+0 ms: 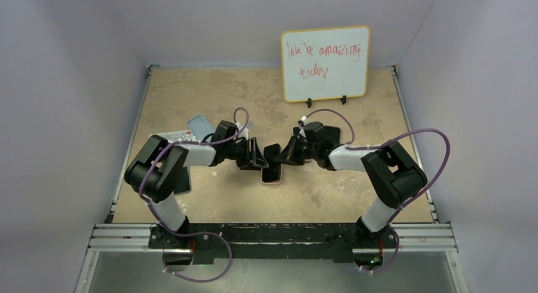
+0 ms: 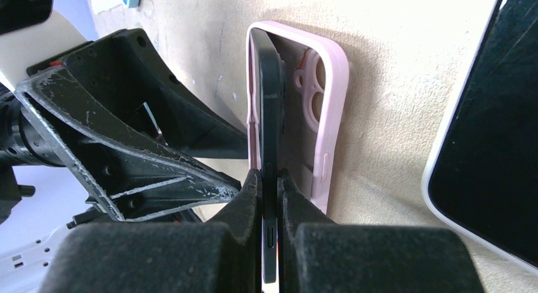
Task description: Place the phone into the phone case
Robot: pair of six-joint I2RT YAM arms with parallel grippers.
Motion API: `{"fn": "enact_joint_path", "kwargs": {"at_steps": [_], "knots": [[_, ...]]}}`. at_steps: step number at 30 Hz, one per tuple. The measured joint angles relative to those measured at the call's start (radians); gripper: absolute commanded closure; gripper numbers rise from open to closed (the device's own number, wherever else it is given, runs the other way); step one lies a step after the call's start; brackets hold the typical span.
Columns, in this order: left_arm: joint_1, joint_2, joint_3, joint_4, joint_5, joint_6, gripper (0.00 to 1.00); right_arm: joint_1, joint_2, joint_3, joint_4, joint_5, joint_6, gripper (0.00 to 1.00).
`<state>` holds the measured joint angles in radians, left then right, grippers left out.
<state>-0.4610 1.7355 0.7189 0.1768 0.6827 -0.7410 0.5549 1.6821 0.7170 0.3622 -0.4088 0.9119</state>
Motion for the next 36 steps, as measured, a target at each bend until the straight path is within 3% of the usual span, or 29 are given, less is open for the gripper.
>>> {"fn": "enact_joint_path", "kwargs": {"at_steps": [7,18,27,32,36], "knots": [[-0.011,-0.018,-0.052,0.066,-0.037,-0.040,0.65,0.000,0.000,-0.037,0.064,0.008,0.036,1.00],[-0.053,-0.070,-0.138,0.171,-0.134,-0.132,0.69,0.000,0.006,-0.056,0.103,0.017,0.045,0.97],[-0.108,-0.137,-0.178,0.170,-0.140,-0.202,0.70,0.009,-0.029,-0.048,0.040,0.086,0.025,0.75],[-0.150,-0.200,-0.160,0.095,-0.083,-0.208,0.67,0.016,-0.057,-0.014,-0.097,0.135,-0.016,0.58],[-0.150,-0.238,-0.108,-0.001,-0.109,-0.182,0.66,0.016,-0.078,0.068,-0.231,0.142,-0.063,0.55]]}}
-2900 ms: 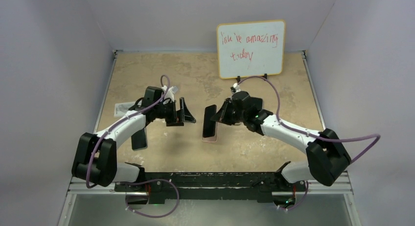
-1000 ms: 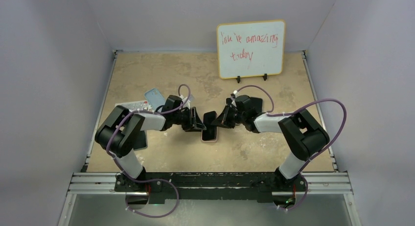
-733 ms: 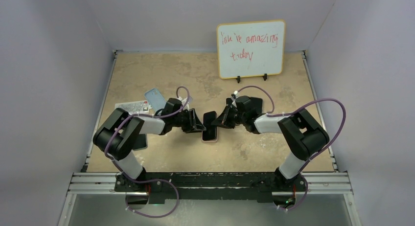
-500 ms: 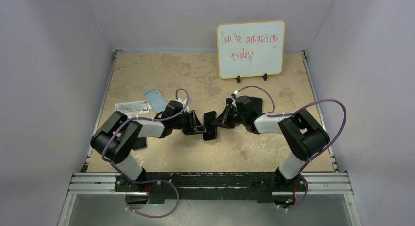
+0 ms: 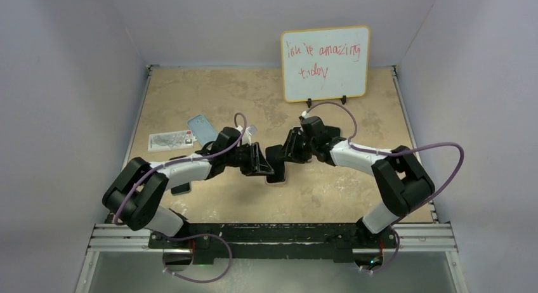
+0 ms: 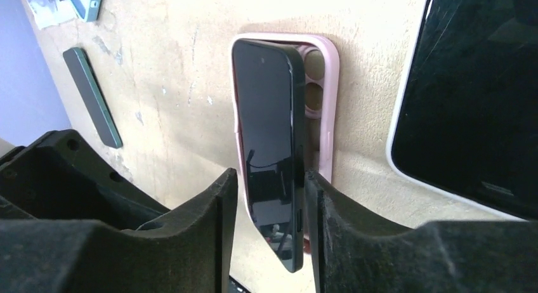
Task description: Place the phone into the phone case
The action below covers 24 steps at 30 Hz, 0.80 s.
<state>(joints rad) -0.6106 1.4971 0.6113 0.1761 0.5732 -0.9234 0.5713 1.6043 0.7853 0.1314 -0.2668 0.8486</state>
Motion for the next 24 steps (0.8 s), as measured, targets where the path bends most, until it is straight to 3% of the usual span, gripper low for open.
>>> {"fn": "enact_joint_path", "kwargs": {"at_steps": [11,24], "knots": [[0.082,0.002,0.075,-0.111,-0.052,0.063,0.62,0.000,-0.088,0.050,-0.137,0.048,-0.050,0.40],[0.133,0.145,0.085,-0.041,-0.002,0.079,0.60,0.000,-0.085,-0.003,-0.070,0.066,-0.038,0.33]]}}
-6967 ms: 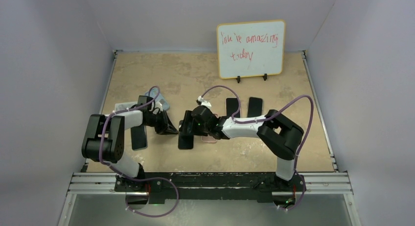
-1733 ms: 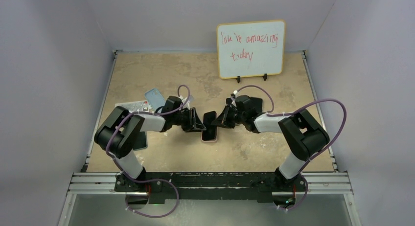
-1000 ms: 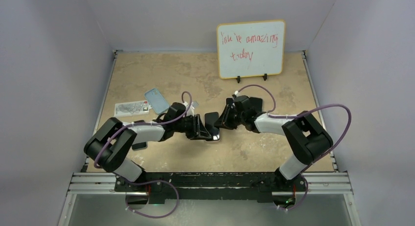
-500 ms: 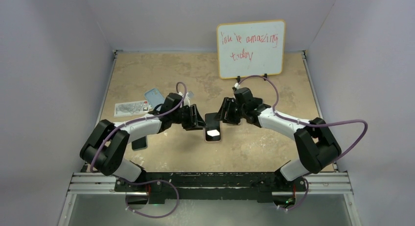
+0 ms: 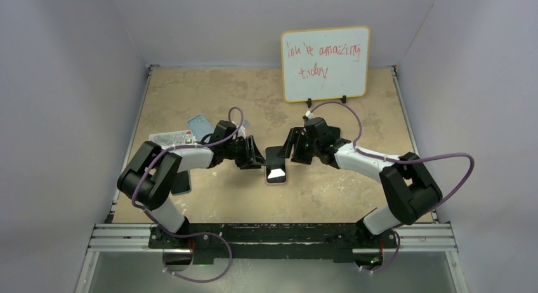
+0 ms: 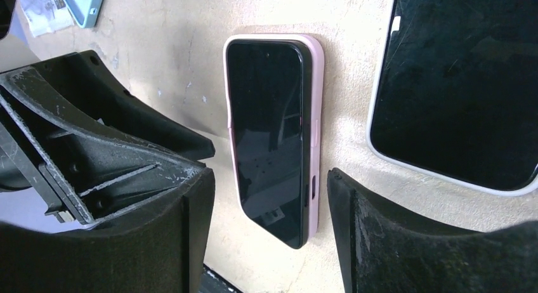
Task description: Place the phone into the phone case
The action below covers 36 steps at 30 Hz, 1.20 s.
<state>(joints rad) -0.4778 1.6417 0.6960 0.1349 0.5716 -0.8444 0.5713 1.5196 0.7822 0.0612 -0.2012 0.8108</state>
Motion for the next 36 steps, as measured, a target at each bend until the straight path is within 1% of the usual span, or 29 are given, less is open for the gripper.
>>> {"fn": "enact_joint_path", "kwargs": {"at_steps": [7,14,20,28,32,36], "knots": [[0.000,0.033,-0.001,0.038,0.017,0.000,0.64,0.006,0.040,-0.017,0.060,0.000,0.018,0.31],[0.000,0.045,-0.009,0.070,0.026,0.000,0.66,0.051,0.086,-0.029,0.091,0.003,0.042,0.29],[0.000,0.046,-0.038,0.090,0.027,-0.001,0.70,0.068,0.106,-0.037,0.147,-0.003,0.076,0.28],[0.002,0.051,-0.057,0.092,0.029,0.000,0.79,0.059,0.122,-0.112,0.346,-0.059,0.173,0.29],[0.006,0.051,-0.061,0.087,0.028,0.000,0.82,0.051,0.122,-0.152,0.426,-0.080,0.213,0.29],[0.007,0.051,-0.061,0.078,0.026,0.009,0.83,0.048,0.122,-0.185,0.502,-0.096,0.254,0.30]]}}
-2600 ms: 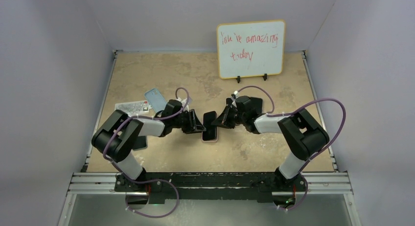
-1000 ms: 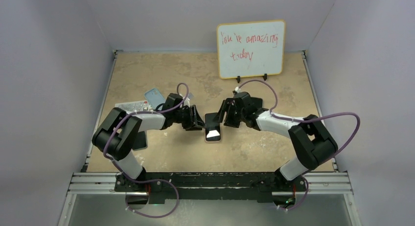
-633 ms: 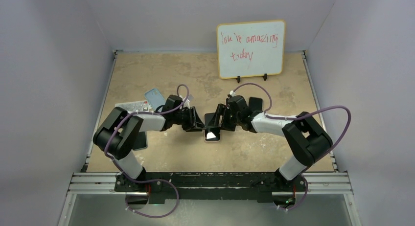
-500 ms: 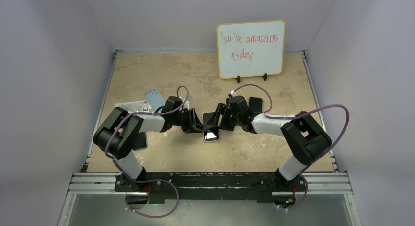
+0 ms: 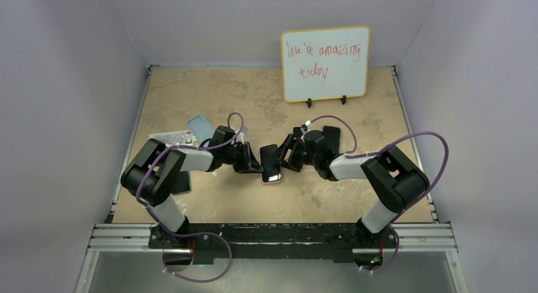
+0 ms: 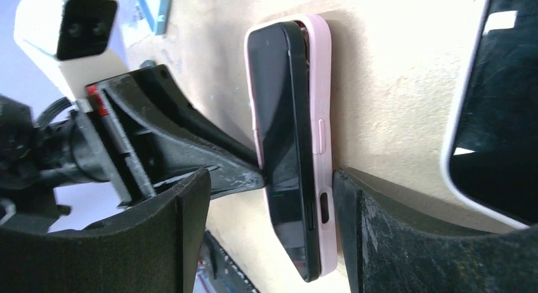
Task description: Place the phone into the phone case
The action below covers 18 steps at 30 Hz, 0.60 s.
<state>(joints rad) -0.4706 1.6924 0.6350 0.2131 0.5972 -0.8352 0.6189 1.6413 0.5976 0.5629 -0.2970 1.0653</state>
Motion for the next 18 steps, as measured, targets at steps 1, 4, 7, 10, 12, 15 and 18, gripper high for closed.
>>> {"fn": "enact_joint_path", "kwargs": {"at_steps": [1,4,7,10,12,15,18], "knots": [[0.001,0.000,0.000,-0.004,-0.001,0.007,0.83,-0.002,0.000,-0.009,0.025,-0.008,0.013,0.30],[0.002,-0.008,0.000,-0.019,-0.006,0.016,0.83,-0.002,0.000,-0.029,0.101,-0.047,0.055,0.30],[0.002,-0.024,0.000,-0.040,-0.014,0.030,0.83,0.003,0.000,-0.039,0.164,-0.079,0.085,0.31],[0.003,-0.037,0.000,-0.058,-0.019,0.039,0.83,0.004,0.002,-0.043,0.193,-0.096,0.100,0.34],[0.003,-0.046,0.000,-0.066,-0.019,0.043,0.82,0.005,0.002,-0.043,0.195,-0.099,0.101,0.39],[0.000,-0.057,0.000,-0.074,-0.018,0.044,0.82,0.010,0.001,-0.043,0.180,-0.099,0.093,0.47],[-0.002,-0.068,0.000,-0.077,-0.018,0.046,0.82,0.014,0.000,-0.043,0.153,-0.095,0.077,0.56]]}}
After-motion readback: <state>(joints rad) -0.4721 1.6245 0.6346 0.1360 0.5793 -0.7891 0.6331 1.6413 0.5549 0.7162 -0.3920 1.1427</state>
